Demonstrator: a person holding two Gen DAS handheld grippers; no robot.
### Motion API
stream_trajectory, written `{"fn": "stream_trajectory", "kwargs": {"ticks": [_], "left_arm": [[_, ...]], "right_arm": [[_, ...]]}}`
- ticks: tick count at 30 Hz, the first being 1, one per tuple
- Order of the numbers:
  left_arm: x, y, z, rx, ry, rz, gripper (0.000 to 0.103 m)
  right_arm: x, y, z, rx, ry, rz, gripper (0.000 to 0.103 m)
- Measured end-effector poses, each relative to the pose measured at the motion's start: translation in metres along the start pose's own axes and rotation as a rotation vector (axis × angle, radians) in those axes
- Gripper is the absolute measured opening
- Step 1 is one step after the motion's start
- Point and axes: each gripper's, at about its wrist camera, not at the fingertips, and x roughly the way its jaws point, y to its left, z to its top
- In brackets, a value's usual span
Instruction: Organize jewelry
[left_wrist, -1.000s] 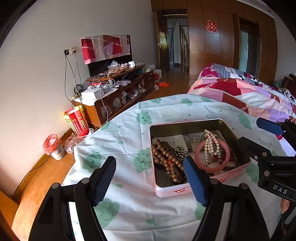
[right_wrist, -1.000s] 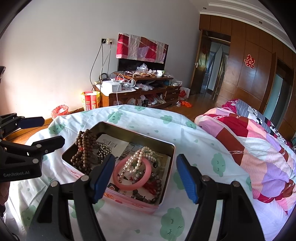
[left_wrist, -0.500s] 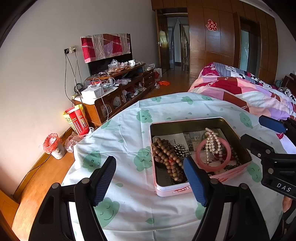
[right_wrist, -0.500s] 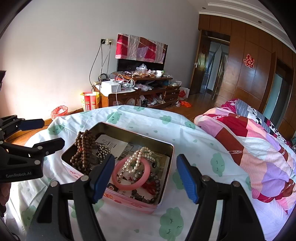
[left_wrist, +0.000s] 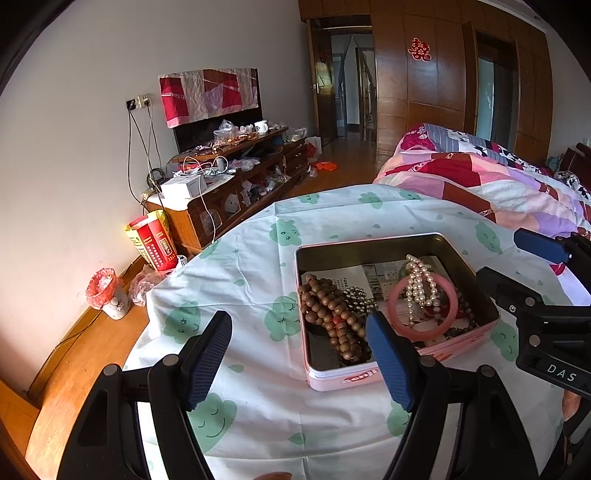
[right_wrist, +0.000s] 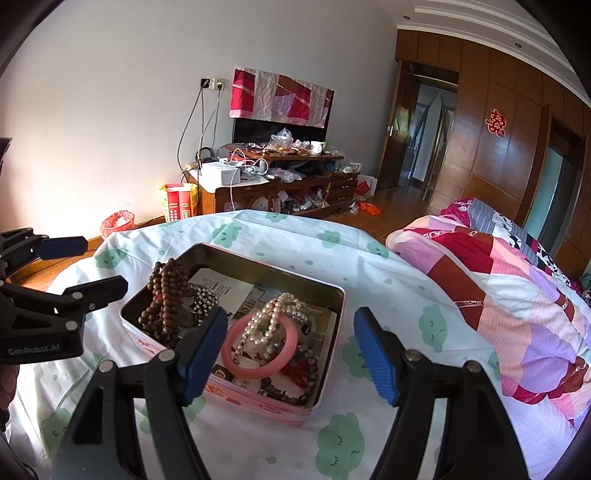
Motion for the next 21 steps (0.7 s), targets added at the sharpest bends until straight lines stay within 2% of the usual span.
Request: {"fn": "stream_trajectory", "kwargs": {"ticks": [21], "left_arm": [[0.0028, -0.0029, -0.0018, 0.014, -0.002, 0.025, 0.075]], "right_arm": [[-0.0006, -0.003, -0.0005, -0.001, -0.002, -0.003, 0.075]]}}
